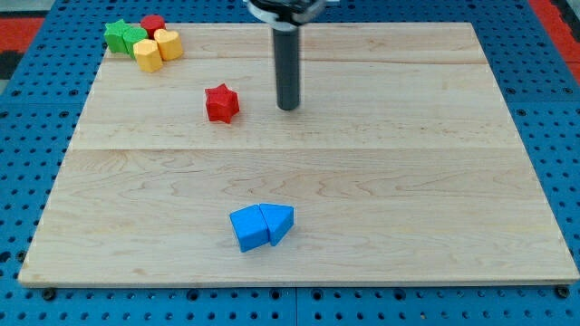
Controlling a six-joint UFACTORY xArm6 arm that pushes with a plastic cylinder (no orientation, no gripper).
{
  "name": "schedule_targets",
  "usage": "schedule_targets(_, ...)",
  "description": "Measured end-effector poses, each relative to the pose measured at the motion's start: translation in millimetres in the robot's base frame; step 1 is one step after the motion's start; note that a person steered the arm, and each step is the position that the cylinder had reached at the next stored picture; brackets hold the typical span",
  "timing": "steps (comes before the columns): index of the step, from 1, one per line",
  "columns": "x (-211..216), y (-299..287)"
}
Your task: Separate blue triangle from blue cube
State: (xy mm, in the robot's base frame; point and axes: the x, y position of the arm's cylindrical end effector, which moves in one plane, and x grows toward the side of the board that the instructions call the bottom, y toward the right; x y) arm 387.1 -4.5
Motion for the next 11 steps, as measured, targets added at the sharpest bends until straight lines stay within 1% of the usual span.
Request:
schedule_targets(1,4,-76)
schedule_targets(2,-39,-143)
schedule_targets(3,-69,-195)
schedule_targets(4,-31,-158)
schedule_targets(5,3,-63)
schedule_targets(6,63,19)
schedule_targets(7,142,54)
schedule_targets(8,175,29)
schedule_targets(9,157,-54)
schedule_targets(10,139,-90)
schedule_targets(11,138,-53)
